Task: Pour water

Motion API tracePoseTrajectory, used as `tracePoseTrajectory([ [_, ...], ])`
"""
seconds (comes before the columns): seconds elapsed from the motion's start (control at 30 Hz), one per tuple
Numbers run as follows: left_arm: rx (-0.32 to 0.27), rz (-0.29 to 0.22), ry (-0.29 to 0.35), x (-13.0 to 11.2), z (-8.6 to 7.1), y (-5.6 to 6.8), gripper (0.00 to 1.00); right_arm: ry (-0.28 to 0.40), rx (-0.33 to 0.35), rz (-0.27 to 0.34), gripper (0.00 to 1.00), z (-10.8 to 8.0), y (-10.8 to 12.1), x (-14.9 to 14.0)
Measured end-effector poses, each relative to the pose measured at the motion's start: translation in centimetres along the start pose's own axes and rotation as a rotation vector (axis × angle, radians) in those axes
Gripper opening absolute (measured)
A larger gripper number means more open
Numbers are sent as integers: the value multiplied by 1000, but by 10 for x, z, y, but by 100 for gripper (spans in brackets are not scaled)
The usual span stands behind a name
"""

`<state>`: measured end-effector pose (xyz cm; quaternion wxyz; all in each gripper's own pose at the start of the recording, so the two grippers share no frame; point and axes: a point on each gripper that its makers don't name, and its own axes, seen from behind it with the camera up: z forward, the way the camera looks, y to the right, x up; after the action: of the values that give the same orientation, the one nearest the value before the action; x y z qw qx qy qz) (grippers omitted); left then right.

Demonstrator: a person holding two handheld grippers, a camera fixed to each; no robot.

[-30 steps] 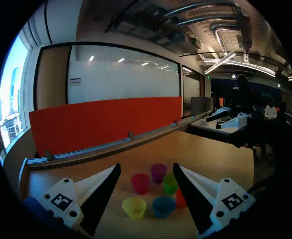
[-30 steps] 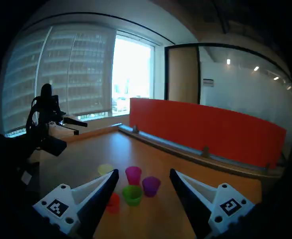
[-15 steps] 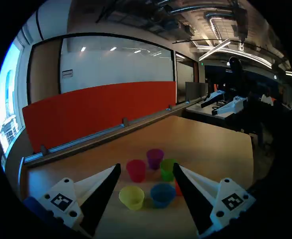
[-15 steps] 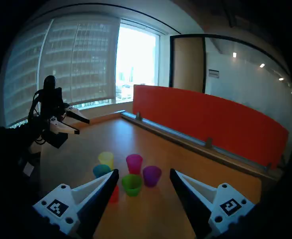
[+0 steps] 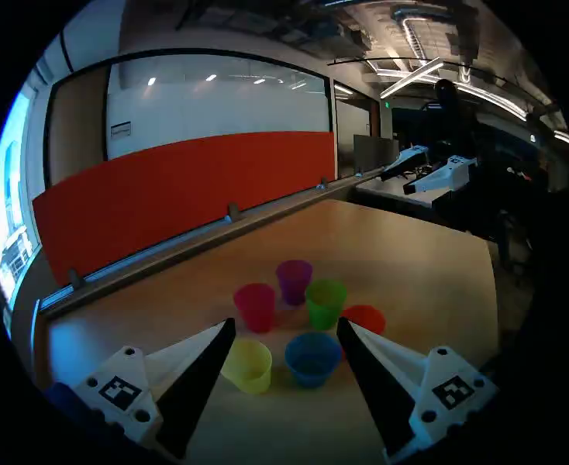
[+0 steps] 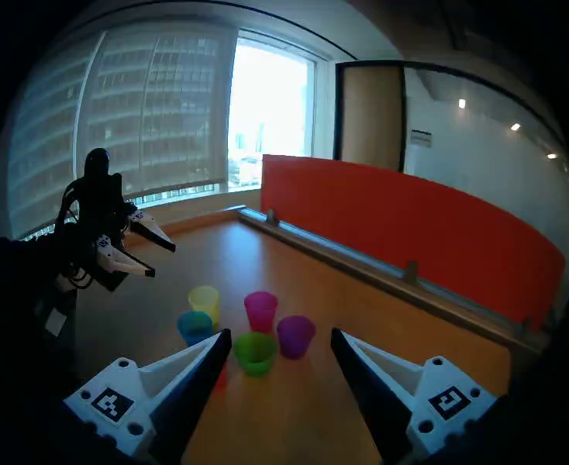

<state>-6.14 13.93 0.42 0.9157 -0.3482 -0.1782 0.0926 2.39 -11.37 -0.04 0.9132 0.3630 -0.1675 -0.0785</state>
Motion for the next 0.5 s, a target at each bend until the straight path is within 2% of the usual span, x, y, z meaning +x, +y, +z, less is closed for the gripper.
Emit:
tracePoseTrajectory([
  [0.5, -70, 3, -80, -45, 27, 17, 97, -48, 20, 1, 99, 28, 6, -23],
])
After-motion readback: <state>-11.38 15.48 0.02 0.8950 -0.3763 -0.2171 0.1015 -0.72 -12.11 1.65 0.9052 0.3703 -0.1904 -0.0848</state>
